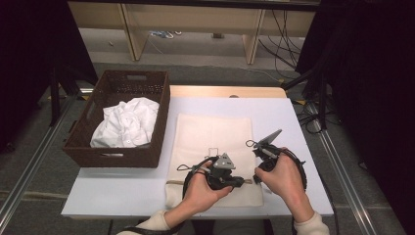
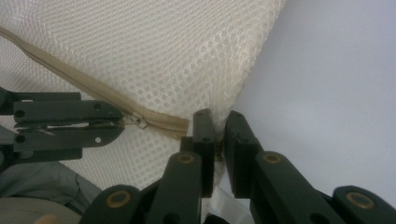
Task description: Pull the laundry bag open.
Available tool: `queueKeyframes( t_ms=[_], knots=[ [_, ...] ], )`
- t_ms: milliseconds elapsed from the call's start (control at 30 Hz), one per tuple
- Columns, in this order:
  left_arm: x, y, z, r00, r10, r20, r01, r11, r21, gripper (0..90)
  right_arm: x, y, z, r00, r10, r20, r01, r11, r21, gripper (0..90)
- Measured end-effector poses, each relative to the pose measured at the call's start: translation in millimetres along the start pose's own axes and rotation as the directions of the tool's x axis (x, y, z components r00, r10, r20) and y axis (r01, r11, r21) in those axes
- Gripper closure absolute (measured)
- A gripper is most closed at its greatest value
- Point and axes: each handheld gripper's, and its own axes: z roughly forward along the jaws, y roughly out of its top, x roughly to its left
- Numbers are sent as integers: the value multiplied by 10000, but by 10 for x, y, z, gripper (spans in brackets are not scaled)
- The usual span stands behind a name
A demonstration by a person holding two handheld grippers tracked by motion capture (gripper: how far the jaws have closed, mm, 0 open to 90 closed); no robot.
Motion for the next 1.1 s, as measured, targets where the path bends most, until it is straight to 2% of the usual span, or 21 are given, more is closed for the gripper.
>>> queueKeyframes(
  t_ms=[67, 100, 200, 267, 333, 367, 467, 500, 533, 567, 600, 700, 867, 900, 967, 1033, 1067, 1100],
  knots=[
    [4, 2, -7, 10000, 53, 3, -53, 10000, -17, 869, -7, 0, 5, 10000, -78, 63, 78, 9999, -76, 845],
    [5, 2, -10, 10000, 69, -12, -69, 10000, -5, 870, -23, 2, 15, 9995, -303, 35, 304, 9993, -218, 844],
    [6, 3, -17, 10000, 82, 1, -82, 10000, -48, 869, 9, -1, 3, 9999, 113, 26, -113, 9999, -4, 844],
    [15, 2, -29, 9998, 176, -57, -176, 9998, 34, 869, -14, 0, 18, 9998, -196, 67, 197, 9996, -181, 844],
    [8, 0, -30, 9999, 159, -21, -159, 9999, -29, 869, -12, 0, 22, 9998, -203, 54, 204, 9996, -193, 844],
    [4, -1, -32, 10000, 81, -38, -81, 10000, -25, 870, 18, -2, 5, 9997, 220, -41, -220, 9997, 75, 844],
    [10, 0, -39, 10000, 51, 34, -51, 10000, -69, 869, 18, -2, 5, 9997, 238, -11, -238, 9997, 67, 845],
    [14, 2, -52, 9999, 96, -68, -96, 10000, 20, 870, -11, 0, 20, 9998, -167, 70, 168, 9997, -166, 844],
    [16, 3, -59, 9999, 146, -66, -146, 9999, 1, 870, -20, 0, 24, 9997, -241, 45, 242, 9995, -198, 844],
    [15, 0, -64, 10000, 52, -78, -52, 10000, -12, 870, 8, -2, 13, 9999, 163, 23, -163, 9999, 11, 844],
    [21, -2, -65, 10000, 52, 3, -52, 10000, -47, 870, 15, -7, 26, 9996, 294, 8, -294, 9995, -121, 844],
    [28, -3, -80, 9999, 146, -61, -146, 9999, 4, 870, 7, -4, 31, 9999, 143, 47, -142, 9998, -147, 844],
    [28, -4, -97, 10000, 50, -45, -51, 10000, -83, 869, 0, 5, 22, 10000, 43, 41, -43, 10000, 64, 844],
    [36, -1, -107, 9997, 201, -101, -201, 9998, -19, 870, 2, 5, 21, 10000, 81, 4, -81, 9999, 97, 844],
    [29, -4, -122, 9999, 43, -138, -44, 10000, -39, 870, -3, 6, 24, 10000, 60, -7, -59, 9999, 97, 844],
    [35, -5, -129, 9999, 84, -139, -84, 9999, -56, 870, -1, 7, 25, 10000, 56, 12, -57, 9999, 89, 844],
    [49, -1, -141, 9994, 310, -177, -310, 9995, -1, 869, 1, 6, 28, 10000, 56, 50, -56, 10000, 48, 844],
    [47, -3, -144, 9995, 267, -166, -267, 9996, -4, 869, 0, 8, 29, 10000, 80, 4, -80, 9999, 97, 844]
  ],
)
